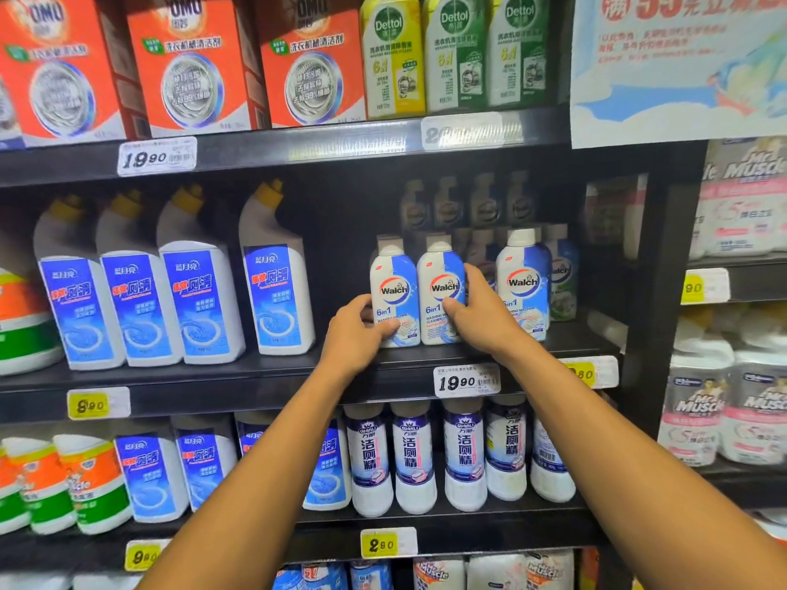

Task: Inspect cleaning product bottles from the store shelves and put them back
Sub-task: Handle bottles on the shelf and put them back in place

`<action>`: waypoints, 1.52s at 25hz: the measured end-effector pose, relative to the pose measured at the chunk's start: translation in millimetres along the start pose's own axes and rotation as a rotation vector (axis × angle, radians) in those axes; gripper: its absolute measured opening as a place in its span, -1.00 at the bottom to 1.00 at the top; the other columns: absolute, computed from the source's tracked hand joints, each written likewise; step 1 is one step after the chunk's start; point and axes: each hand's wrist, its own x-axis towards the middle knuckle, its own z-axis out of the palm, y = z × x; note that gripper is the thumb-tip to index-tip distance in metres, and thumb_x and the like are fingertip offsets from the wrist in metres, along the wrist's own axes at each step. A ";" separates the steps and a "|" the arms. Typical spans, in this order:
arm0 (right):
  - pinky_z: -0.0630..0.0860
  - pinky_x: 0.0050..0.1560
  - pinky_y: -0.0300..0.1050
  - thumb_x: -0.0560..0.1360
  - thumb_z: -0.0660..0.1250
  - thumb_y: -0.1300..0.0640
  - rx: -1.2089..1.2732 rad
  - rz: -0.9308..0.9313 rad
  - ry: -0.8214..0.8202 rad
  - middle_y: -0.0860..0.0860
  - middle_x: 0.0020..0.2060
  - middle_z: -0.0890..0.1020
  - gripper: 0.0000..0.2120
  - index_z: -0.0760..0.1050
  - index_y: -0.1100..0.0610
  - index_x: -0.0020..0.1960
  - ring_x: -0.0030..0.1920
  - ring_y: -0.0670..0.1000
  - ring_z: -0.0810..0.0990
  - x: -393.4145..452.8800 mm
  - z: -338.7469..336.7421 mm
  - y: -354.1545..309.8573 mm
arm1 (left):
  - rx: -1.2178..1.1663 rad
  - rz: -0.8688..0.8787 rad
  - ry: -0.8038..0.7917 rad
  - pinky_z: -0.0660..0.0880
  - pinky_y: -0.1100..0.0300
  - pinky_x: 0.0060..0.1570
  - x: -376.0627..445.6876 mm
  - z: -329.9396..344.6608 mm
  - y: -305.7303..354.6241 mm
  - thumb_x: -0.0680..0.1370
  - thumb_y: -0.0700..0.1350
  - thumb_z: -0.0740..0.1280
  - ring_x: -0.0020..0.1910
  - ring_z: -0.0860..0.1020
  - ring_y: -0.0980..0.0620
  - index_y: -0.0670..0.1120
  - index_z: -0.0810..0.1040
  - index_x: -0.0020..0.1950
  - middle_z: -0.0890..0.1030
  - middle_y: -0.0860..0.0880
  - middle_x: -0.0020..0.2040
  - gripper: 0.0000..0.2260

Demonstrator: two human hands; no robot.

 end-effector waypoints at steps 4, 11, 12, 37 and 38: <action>0.48 0.22 -0.04 0.62 0.28 0.12 -0.077 -0.027 -0.018 0.02 0.33 0.52 -0.47 0.17 0.07 0.52 0.32 0.08 0.51 -5.0 -3.5 -0.6 | -0.036 -0.037 -0.021 0.60 -0.02 0.13 -2.4 -1.6 2.5 0.49 -0.12 0.48 0.06 0.64 0.05 0.00 0.48 0.19 0.64 -0.08 0.20 -0.68; 0.52 -0.09 -0.28 0.54 0.30 0.20 -0.007 -0.255 0.496 -0.05 -0.03 0.61 -0.76 0.51 0.05 0.20 -0.14 -0.21 0.56 -21.1 -48.7 -2.9 | -0.046 0.250 0.264 0.43 0.32 0.18 -23.6 16.4 44.0 0.52 -0.18 0.41 0.15 0.48 0.25 -0.01 0.49 0.28 0.48 0.11 0.19 -0.66; 0.53 -0.07 -0.22 0.53 0.33 0.21 0.016 -0.235 0.555 -0.02 -0.02 0.59 -0.76 0.50 0.07 0.18 -0.15 -0.18 0.54 -21.3 -56.9 0.7 | -0.108 0.250 0.221 0.44 0.39 0.12 -26.2 22.4 53.6 0.53 -0.19 0.40 0.08 0.49 0.32 0.03 0.51 0.20 0.51 0.14 0.14 -0.72; 0.66 -0.20 -0.08 0.29 0.64 0.06 0.352 -0.118 0.138 0.01 -0.08 0.71 -0.50 0.54 -0.06 0.16 -0.10 -0.01 0.73 -78.0 -59.6 -15.6 | -0.553 0.030 -0.255 0.59 0.26 0.03 -92.2 58.1 58.1 0.48 -0.26 0.47 0.12 0.65 0.09 -0.03 0.41 0.42 0.67 -0.02 0.17 -0.46; 0.67 -0.16 -0.06 0.33 0.62 0.06 0.371 -0.120 0.106 0.04 -0.06 0.71 -0.52 0.54 -0.03 0.19 -0.08 0.02 0.73 -83.3 -57.4 -18.2 | -0.597 0.021 -0.247 0.59 0.23 0.04 -98.6 54.3 56.1 0.47 -0.27 0.47 0.13 0.66 0.04 -0.07 0.40 0.43 0.67 -0.05 0.17 -0.44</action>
